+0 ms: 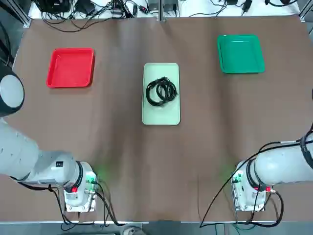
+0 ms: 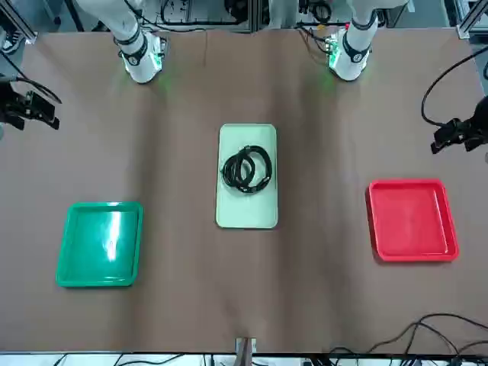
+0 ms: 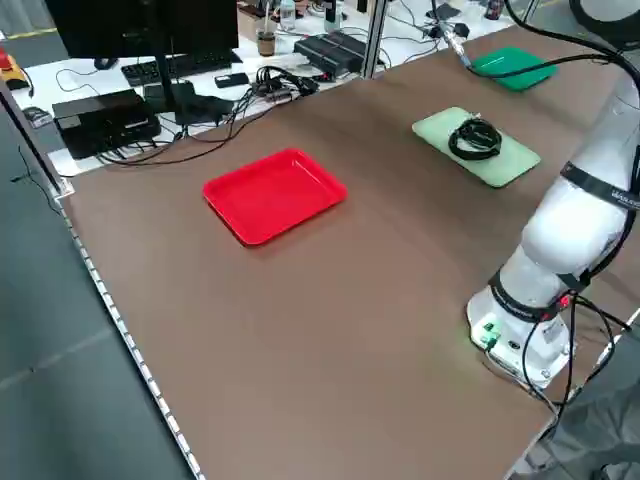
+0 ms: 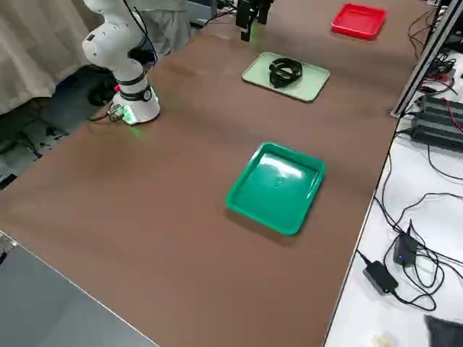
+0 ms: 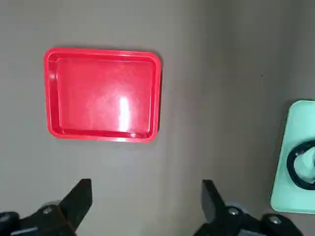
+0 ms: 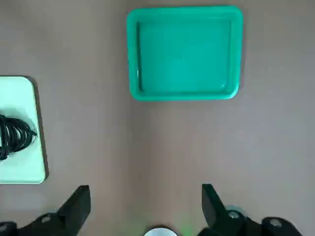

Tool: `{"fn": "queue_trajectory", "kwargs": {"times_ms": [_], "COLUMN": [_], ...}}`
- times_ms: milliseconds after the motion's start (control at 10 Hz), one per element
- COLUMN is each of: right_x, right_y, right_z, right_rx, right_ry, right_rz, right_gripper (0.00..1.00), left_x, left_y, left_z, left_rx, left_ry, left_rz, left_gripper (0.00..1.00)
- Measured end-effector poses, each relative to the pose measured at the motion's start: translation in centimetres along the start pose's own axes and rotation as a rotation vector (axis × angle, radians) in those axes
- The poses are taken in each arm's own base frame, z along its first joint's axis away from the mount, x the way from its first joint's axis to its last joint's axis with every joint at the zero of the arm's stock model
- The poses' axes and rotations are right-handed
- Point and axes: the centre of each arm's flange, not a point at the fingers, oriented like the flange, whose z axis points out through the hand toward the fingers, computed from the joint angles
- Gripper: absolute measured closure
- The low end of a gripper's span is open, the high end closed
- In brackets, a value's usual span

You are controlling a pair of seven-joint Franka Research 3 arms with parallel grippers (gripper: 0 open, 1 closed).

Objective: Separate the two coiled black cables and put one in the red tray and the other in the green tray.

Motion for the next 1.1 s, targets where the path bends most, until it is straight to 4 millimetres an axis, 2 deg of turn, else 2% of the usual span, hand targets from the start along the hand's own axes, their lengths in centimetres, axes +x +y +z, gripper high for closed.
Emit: {"fn": "queue_trajectory", "kwargs": {"times_ms": [500, 600, 800, 900, 1100], "right_x": [0.0, 0.0, 0.2, 0.6, 2.2], "right_y": [0.0, 0.0, 0.0, 0.0, 0.0], "right_z": [0.0, 0.0, 0.3, 0.7, 2.6], "right_rx": [0.000, 0.000, 0.000, -0.001, -0.003], "right_ry": [0.000, 0.000, -0.005, -0.003, -0.010], "right_rz": [0.000, 0.000, 0.000, 0.001, 0.001], "right_gripper": [0.00, 0.00, 0.00, 0.00, 0.00], "left_x": [0.0, 0.0, 0.0, -0.1, -0.3], "left_y": [0.4, 0.5, 1.5, 3.2, 8.9], "left_z": [-0.2, -0.3, -0.4, -0.4, 1.2], "left_rx": [0.000, -0.001, -0.011, -0.017, -0.031], "left_ry": [0.005, 0.005, 0.010, 0.009, -0.017], "left_rz": [0.010, 0.035, 0.202, 0.291, 0.419], "left_gripper": [0.01, 0.01, 0.01, 0.00, 0.00]}}
